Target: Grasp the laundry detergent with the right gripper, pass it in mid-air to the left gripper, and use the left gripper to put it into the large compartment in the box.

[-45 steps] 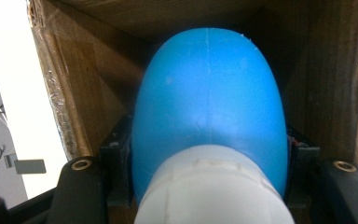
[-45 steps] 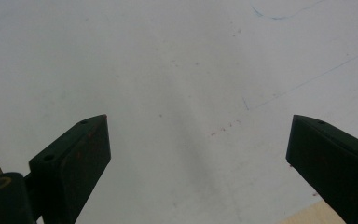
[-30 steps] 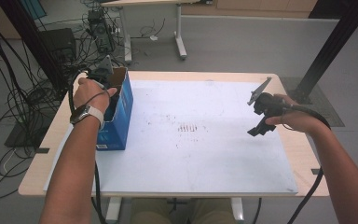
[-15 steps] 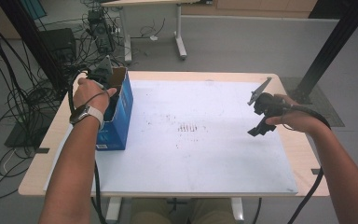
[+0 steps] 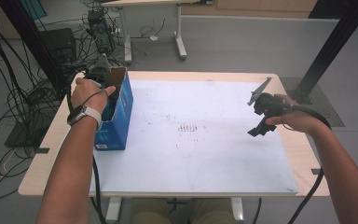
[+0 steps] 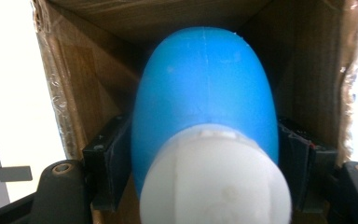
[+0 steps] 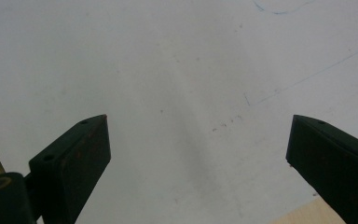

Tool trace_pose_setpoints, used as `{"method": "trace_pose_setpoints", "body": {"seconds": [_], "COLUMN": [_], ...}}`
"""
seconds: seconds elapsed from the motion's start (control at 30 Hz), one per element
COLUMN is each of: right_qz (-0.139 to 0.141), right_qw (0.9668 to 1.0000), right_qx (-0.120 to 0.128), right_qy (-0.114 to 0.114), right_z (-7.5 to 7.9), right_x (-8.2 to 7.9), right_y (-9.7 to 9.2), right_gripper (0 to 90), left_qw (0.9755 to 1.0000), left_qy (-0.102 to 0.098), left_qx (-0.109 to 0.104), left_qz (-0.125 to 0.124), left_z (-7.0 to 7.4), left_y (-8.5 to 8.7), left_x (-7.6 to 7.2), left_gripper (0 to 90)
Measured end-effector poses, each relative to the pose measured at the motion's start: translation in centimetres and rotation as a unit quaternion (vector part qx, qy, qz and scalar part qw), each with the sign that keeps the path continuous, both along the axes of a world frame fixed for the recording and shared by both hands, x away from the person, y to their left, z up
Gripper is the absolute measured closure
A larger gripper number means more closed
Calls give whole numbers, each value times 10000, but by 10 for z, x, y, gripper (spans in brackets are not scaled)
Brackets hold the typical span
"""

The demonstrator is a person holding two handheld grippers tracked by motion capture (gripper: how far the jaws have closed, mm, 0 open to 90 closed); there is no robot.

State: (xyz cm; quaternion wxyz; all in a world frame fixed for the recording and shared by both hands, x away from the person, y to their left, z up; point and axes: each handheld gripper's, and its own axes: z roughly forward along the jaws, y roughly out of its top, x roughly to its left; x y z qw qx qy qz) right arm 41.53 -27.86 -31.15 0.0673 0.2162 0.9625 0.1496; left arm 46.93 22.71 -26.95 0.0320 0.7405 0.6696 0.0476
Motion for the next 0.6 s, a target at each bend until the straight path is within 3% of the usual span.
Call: {"method": "trace_pose_setpoints", "body": {"seconds": [0.17, 0.3, 0.6], "right_qz": [24, 23, 10], "right_qw": [10000, 10000, 10000], "right_qx": [-13, -10, -29], "right_qy": [3, -5, -4], "right_z": [1, 2, 1], "right_x": [0, -1, -4], "right_y": [2, 2, -1], "right_gripper": [63, 63, 63], "left_qw": [10000, 9999, 9991], "left_qy": [-46, -35, -157], "left_qx": [28, 70, -128], "left_qz": [-60, -147, -382], "left_z": [12, 22, 48], "left_y": [0, -2, -3], "left_x": [1, 2, 0], "left_gripper": [230, 124, 116]}}
